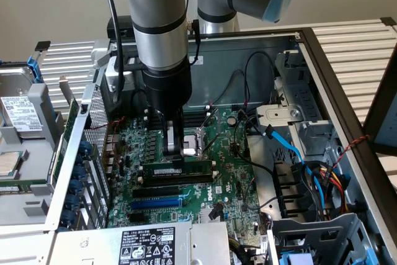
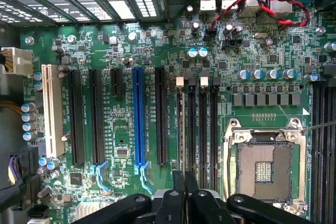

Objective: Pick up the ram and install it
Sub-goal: 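Insert the ram into the slot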

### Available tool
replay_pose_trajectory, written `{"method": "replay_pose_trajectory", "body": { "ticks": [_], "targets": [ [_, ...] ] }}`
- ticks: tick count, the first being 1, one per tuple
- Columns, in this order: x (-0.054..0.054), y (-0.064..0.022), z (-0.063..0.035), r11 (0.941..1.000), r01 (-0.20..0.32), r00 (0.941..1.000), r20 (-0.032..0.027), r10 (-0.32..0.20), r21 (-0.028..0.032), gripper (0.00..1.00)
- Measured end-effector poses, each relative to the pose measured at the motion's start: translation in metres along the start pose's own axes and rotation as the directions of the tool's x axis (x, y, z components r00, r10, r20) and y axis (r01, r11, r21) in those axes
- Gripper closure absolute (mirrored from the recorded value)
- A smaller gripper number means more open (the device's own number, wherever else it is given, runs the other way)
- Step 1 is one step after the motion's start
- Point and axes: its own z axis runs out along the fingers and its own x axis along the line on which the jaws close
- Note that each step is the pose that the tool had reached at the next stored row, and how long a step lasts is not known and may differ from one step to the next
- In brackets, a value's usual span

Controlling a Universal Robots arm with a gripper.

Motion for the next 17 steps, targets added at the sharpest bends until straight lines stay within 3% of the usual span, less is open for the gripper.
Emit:
{"method": "replay_pose_trajectory", "body": {
  "ticks": [17],
  "targets": [
    [0.0007,0.0012,0.0001,1.0,0.0,1.0,0.0,0.0,0.0,0.88]
  ]
}}
